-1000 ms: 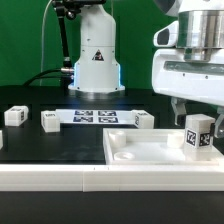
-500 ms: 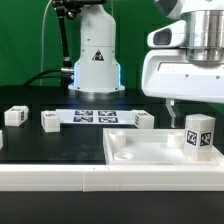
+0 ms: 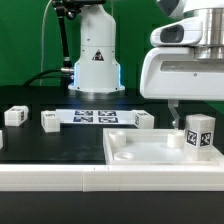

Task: Assemble one leg

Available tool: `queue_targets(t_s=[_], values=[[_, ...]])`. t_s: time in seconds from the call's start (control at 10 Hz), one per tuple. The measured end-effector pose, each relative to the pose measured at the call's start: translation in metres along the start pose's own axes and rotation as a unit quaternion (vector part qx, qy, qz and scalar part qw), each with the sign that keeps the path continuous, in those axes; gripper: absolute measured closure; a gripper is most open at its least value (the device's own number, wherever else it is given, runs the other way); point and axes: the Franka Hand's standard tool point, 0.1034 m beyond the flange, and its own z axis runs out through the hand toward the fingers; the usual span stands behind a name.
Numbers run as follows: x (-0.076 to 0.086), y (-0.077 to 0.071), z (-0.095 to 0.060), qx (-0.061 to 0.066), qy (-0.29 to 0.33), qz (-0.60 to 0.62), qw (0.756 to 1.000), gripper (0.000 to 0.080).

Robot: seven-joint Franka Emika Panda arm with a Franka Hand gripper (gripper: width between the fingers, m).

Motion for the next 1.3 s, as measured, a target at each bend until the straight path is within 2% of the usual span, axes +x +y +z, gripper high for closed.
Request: queue_targets(t_s=[0.3, 0.6, 1.0, 1.1, 1.2, 1.3], values=[[-0.0003, -0.0014, 0.0, -0.004, 0.001, -0.093, 0.996, 0.0151], [0.001, 0.0018, 0.0, -0.016, 0.002, -0.211, 0.977, 0.0151], [0.002, 0.0069, 0.0007, -0.018, 0.0, -0.225, 0.974, 0.0181], [0.002, 0.0069, 0.0007, -0.018, 0.0, -0.225, 0.974, 0.0359], [0.002, 0.0069, 0.0007, -0.018, 0.0, -0.225, 0.974, 0.0359], [0.0021, 0.0069, 0.0007, -0.017, 0.0, -0.217, 0.976, 0.0509]])
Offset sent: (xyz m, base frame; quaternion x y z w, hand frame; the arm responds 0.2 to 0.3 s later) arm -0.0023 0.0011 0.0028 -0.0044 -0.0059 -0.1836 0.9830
